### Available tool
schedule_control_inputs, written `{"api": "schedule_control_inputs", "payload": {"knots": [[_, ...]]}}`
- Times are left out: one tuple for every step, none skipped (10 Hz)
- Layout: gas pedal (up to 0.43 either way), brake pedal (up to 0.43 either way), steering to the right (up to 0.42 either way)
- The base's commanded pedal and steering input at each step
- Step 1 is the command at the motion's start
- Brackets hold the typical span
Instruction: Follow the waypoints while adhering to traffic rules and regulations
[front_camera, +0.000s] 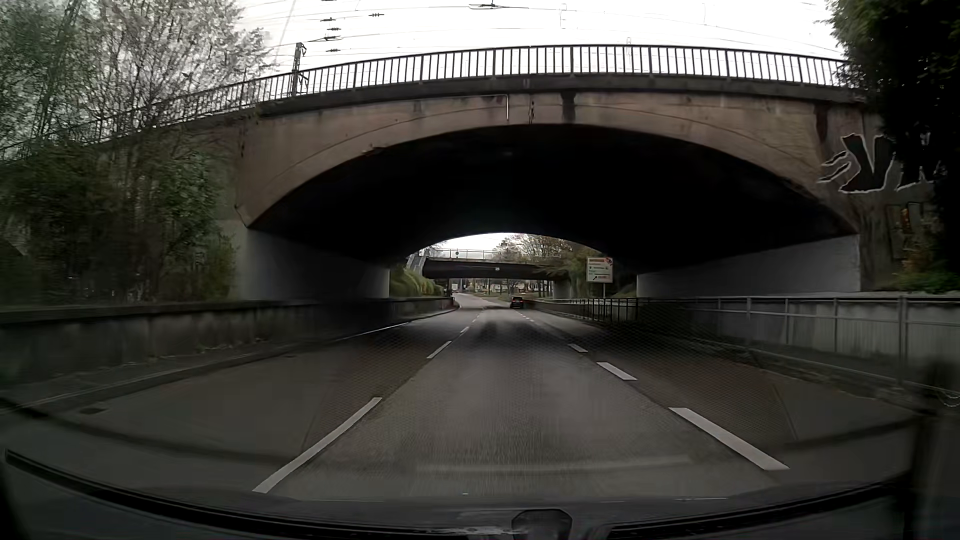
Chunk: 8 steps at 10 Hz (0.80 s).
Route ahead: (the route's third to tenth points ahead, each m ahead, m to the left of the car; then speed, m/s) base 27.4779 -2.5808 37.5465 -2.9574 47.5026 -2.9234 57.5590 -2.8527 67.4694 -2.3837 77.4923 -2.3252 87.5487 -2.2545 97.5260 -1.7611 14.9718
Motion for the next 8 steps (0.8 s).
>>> {"api": "schedule_control_inputs", "payload": {"knots": [[0.110, 0.000, 0.002], [0.110, 0.000, 0.003], [0.110, 0.000, 0.002], [0.110, 0.000, 0.003], [0.110, 0.000, 0.002], [0.110, 0.000, 0.003], [0.110, 0.000, 0.003], [0.110, 0.000, 0.003]]}}
